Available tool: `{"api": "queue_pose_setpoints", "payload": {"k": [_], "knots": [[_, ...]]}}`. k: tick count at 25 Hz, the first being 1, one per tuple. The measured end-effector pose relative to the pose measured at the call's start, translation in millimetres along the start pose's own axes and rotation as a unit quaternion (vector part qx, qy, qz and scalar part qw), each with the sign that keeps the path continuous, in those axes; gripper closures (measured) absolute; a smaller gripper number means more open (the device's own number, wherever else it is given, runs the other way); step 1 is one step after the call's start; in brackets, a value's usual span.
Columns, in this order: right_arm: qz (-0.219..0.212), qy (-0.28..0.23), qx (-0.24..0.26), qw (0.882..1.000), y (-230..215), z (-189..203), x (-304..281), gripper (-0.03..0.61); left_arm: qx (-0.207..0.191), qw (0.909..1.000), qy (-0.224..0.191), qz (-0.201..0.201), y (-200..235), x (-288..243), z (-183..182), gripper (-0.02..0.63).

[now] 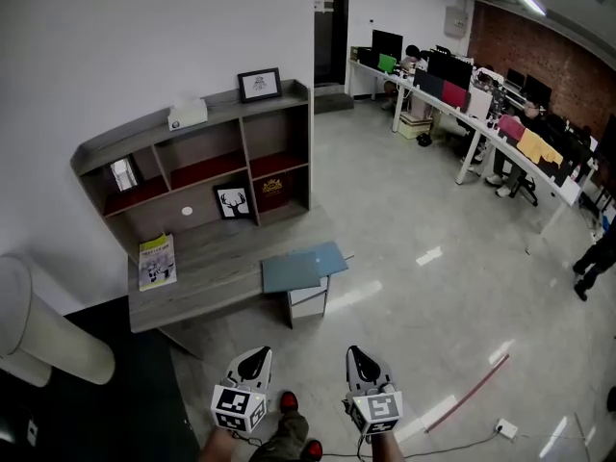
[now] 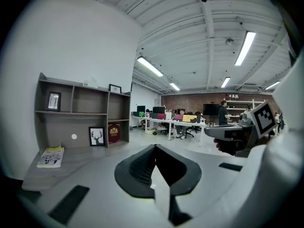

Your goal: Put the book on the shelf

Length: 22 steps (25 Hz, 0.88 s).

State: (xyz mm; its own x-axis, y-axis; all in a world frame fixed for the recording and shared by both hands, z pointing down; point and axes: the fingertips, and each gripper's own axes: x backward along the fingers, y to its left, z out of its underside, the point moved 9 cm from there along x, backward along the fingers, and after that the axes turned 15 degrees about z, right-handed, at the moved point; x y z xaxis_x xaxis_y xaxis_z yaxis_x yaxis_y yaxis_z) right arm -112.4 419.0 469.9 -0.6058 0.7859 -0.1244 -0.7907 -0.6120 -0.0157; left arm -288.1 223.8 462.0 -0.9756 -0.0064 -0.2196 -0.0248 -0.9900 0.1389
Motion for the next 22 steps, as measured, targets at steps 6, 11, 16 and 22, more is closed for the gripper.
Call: {"api": "queue_pose_setpoints", "payload": {"k": [6,11,16,22], "knots": [[-0.008,0.007,0.017,1.000,15,-8,-70,0.549,0.003,1.0000,-0.005,-0.002,59,-36,-16,0.607],[-0.008,0.016,0.024,1.000,29,-9,-128,0.549,0.008,0.9999,-0.007,-0.009,112,-56,-19,0.607],[-0.004,0.013,0.032,0.999,46,-10,-177,0.549,0.012,0.9998,-0.005,-0.015,154,-67,-16,0.607],[-0.024,0.033,0.034,0.999,63,5,-219,0.549,0.027,0.9989,0.002,-0.038,189,-75,2,0.607]]}}
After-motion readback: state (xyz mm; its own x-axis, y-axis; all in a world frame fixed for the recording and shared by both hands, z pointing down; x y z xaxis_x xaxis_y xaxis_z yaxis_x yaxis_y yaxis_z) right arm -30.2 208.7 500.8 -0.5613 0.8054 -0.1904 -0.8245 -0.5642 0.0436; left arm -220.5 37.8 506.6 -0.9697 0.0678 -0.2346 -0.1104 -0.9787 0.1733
